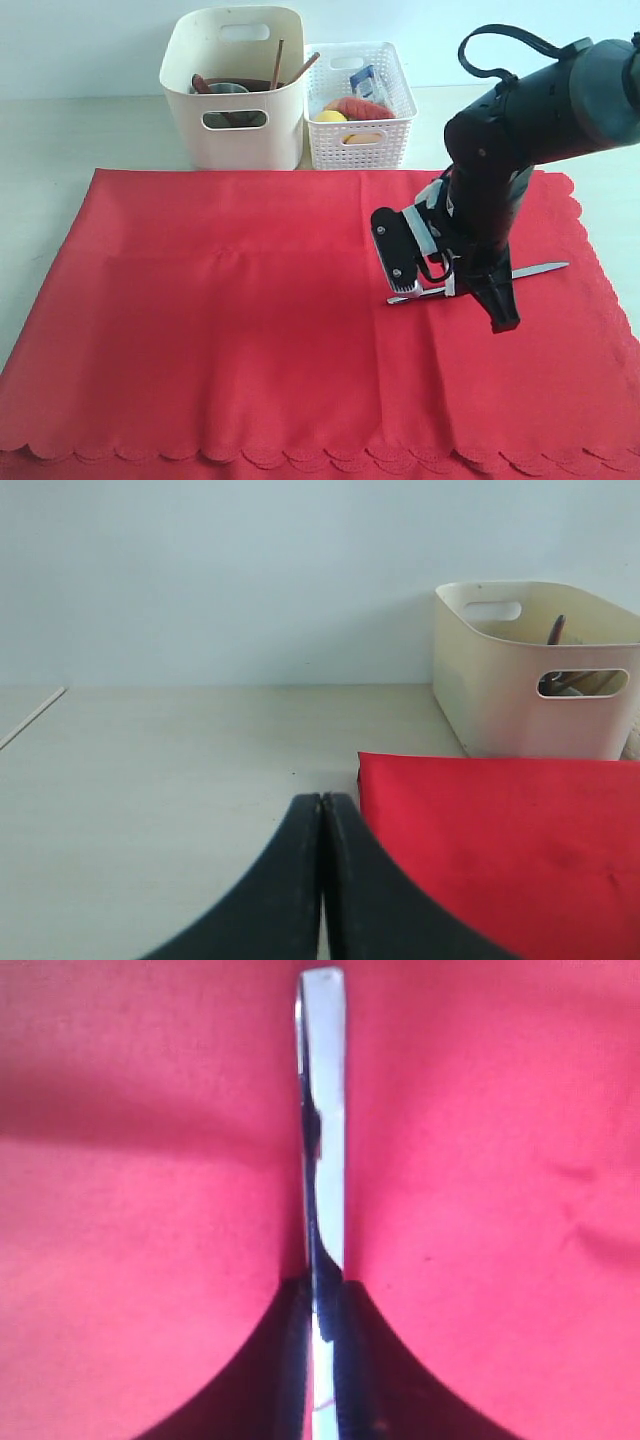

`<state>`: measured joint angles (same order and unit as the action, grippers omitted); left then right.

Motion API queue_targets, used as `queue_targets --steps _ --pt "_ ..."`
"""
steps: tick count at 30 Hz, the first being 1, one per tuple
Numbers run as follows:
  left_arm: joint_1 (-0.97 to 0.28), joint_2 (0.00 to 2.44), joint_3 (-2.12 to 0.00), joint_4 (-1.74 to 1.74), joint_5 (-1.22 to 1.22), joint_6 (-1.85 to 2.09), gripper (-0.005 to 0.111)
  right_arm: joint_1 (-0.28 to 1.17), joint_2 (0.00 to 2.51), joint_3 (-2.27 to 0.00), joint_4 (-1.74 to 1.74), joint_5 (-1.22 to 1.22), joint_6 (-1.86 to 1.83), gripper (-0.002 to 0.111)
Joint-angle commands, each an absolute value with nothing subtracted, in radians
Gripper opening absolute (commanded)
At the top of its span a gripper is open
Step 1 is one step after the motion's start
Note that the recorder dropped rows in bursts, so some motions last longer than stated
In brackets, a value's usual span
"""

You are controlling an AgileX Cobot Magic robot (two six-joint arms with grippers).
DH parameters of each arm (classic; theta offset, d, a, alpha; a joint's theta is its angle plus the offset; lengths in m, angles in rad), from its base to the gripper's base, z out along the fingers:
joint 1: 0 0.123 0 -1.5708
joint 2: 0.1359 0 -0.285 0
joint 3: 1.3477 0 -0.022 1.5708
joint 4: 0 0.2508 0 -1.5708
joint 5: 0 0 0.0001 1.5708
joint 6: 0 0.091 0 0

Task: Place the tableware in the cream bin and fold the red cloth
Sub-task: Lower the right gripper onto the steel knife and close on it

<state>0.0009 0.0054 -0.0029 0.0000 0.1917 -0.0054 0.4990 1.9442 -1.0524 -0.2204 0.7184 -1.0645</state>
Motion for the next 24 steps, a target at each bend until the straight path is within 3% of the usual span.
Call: queue_targets --steps 1,14,17,21,24 --pt "0.003 0.000 0.000 0.000 0.188 -0.012 0.002 0.499 1.905 -1.047 -0.148 0.747 -1.071 0.000" --pt "0.003 0.000 0.000 0.000 0.188 -0.012 0.002 0.499 1.835 -1.060 -0.100 0.778 -1.053 0.002" --pt "0.003 0.000 0.000 0.000 0.188 -0.012 0.002 0.499 1.858 -1.043 -0.189 0.774 -0.973 0.013" --pt "0.003 0.000 0.000 0.000 0.188 -0.012 0.002 0.499 1.896 -1.032 -0.328 0.776 -0.832 0.036" --pt "0.003 0.000 0.000 0.000 0.188 -0.012 0.002 0.499 1.924 -1.032 -0.333 0.775 -0.808 0.045"
